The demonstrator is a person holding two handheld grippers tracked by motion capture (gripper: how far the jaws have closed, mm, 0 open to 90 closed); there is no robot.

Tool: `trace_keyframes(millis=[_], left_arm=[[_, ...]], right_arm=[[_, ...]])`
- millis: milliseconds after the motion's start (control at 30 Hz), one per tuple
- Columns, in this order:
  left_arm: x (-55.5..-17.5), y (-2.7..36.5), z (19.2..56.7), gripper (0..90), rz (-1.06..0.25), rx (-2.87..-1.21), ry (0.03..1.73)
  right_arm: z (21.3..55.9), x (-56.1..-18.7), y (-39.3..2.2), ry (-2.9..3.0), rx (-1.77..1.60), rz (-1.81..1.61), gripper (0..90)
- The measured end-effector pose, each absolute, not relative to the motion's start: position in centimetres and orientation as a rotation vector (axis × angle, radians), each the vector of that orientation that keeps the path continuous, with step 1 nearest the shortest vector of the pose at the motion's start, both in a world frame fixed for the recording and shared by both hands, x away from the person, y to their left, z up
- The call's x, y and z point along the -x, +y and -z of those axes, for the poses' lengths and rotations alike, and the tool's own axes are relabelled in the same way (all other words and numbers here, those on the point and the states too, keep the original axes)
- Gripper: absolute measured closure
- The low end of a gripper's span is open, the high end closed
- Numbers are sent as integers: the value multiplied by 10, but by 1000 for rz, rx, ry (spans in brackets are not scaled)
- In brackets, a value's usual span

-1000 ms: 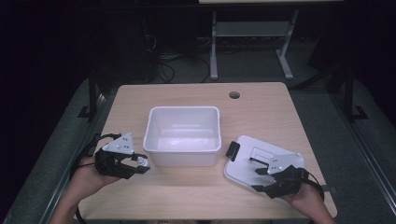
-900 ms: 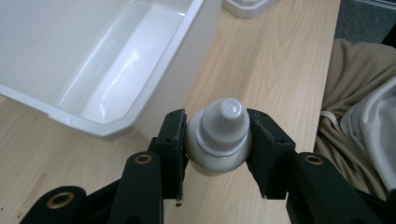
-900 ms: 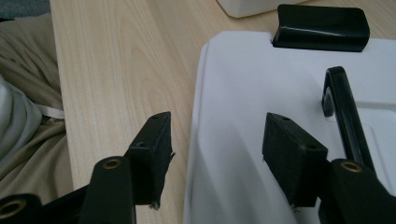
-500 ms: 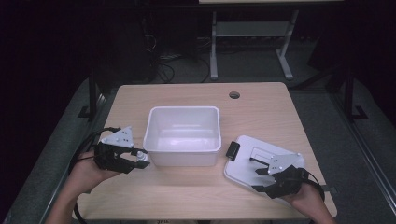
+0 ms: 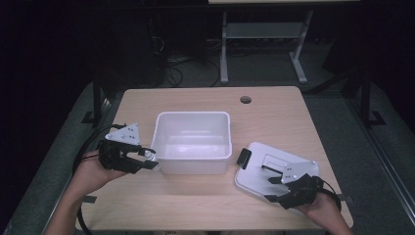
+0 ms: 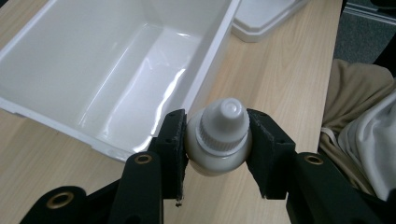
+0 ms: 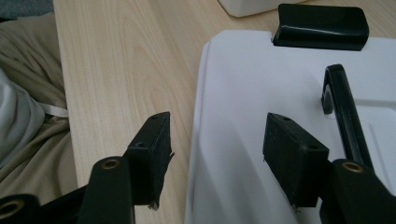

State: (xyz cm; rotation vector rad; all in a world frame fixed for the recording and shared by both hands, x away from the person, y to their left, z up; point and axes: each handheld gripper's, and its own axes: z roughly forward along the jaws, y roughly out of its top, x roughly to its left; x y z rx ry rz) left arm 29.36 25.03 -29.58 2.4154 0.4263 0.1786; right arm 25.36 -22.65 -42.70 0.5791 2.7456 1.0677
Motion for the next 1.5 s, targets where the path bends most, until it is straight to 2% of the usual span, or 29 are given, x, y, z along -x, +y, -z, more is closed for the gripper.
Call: trace_keyframes(millis=[633, 1500], left_arm=[[-320, 238, 283, 595, -209, -2444, 417], [-348, 231, 292, 594, -207, -2469, 462]], right_arm=[[426, -255, -228, 2739, -562, -1074, 411], [425, -257, -232, 2732, -567, -1070, 411]])
